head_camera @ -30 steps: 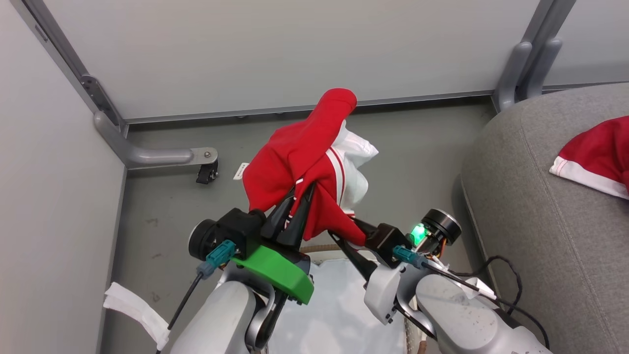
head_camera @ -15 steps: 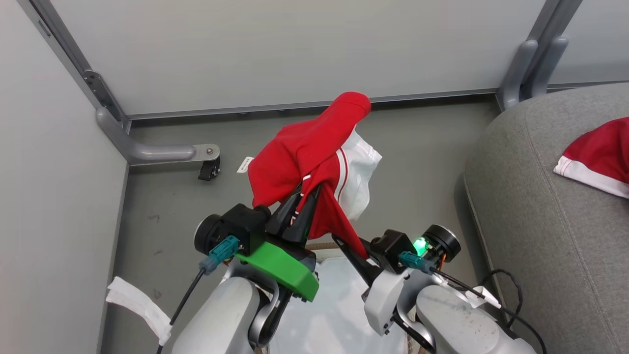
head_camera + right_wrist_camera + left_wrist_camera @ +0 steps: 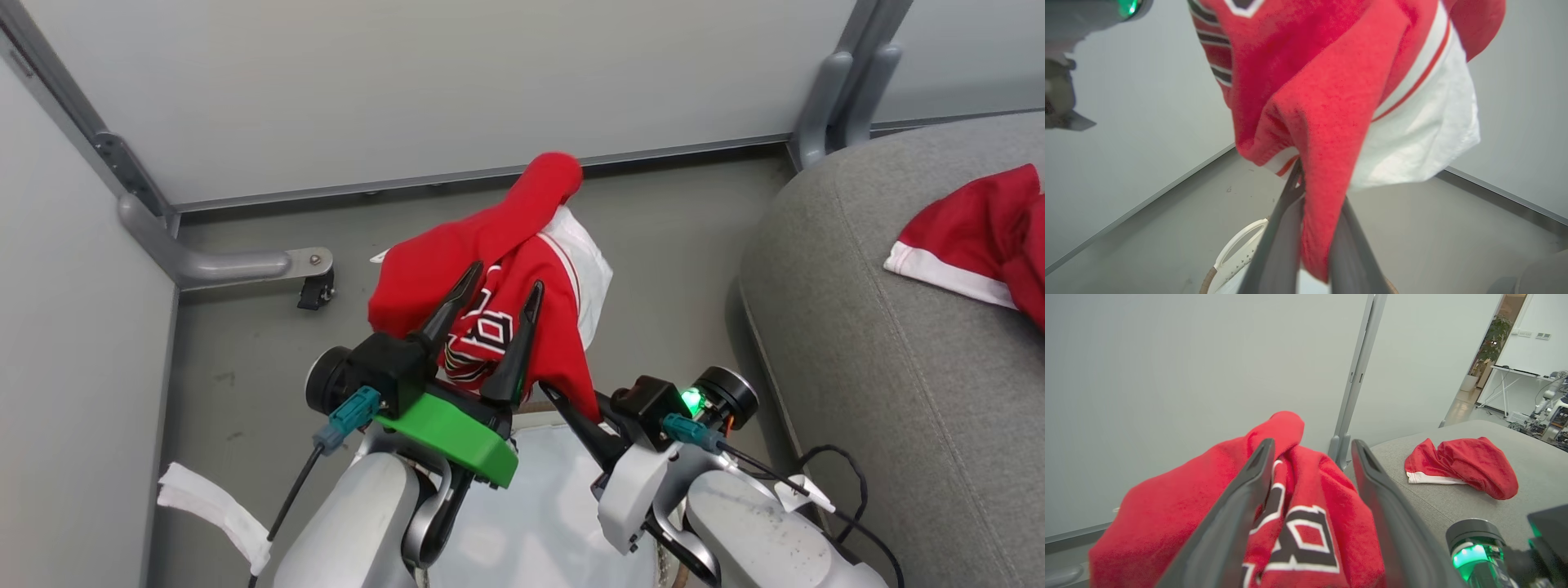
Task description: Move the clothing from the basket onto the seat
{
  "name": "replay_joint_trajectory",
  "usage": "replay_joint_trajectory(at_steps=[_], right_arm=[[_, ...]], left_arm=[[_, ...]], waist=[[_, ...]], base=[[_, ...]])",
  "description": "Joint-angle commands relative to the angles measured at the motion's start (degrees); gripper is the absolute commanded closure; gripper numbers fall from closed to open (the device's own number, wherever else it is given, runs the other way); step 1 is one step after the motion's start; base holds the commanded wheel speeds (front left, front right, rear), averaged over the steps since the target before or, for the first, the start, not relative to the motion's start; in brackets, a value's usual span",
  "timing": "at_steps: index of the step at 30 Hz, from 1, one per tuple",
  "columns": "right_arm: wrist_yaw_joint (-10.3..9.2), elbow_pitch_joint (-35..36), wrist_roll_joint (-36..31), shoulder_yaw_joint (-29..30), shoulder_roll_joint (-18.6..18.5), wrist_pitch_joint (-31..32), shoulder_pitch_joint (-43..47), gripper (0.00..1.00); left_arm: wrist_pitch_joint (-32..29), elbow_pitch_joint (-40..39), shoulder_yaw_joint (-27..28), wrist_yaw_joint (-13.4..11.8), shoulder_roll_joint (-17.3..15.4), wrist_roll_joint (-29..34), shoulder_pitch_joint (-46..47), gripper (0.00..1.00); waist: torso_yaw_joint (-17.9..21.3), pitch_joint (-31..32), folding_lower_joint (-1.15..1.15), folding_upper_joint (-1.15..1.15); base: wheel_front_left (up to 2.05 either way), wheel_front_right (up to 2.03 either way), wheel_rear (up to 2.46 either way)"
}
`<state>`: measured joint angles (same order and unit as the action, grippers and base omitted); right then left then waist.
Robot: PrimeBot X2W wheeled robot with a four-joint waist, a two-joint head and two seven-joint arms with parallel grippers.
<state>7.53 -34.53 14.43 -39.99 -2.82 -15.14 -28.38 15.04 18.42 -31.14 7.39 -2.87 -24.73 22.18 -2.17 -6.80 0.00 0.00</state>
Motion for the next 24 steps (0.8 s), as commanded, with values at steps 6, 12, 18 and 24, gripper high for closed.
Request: replay_joint_trajectory(at_steps=[6, 12, 18, 24], right_arm=[[-0.08, 4.7, 0.4, 0.8, -0.2, 0.0, 2.5, 1.00], [-0.08, 8.9, -0.3, 1.8, -0.2, 0.0, 4.1, 1.00], [-0.08, 12.5, 0.1, 3.8, -0.2, 0.0, 6.0, 1.00], [-0.08, 16.5, -0.4, 8.9, -0.1, 0.0, 9.0, 1.00]], left_arm=[[0.1, -0.1, 2.1, 0.2, -0.2, 3.1, -1.7, 0.00], [0.1, -1.0, 3.4, 0.2, -1.4, 5.2, -2.8, 0.00], [0.1, -1.7, 2.5, 0.2, -3.2, 6.6, -3.5, 0.00], [0.1, -2.3, 0.3, 0.2, -3.5, 6.1, -2.3, 0.00]], waist=[[9.6, 0.1, 0.00, 0.00], [19.8, -1.1, 0.00, 0.00], [28.9, -2.3, 0.00, 0.00], [33.2, -3.4, 0.00, 0.00]], base=[[0.00, 0.00, 0.00], [0.00, 0.00, 0.00], [0.00, 0.00, 0.00], [0.00, 0.00, 0.00]])
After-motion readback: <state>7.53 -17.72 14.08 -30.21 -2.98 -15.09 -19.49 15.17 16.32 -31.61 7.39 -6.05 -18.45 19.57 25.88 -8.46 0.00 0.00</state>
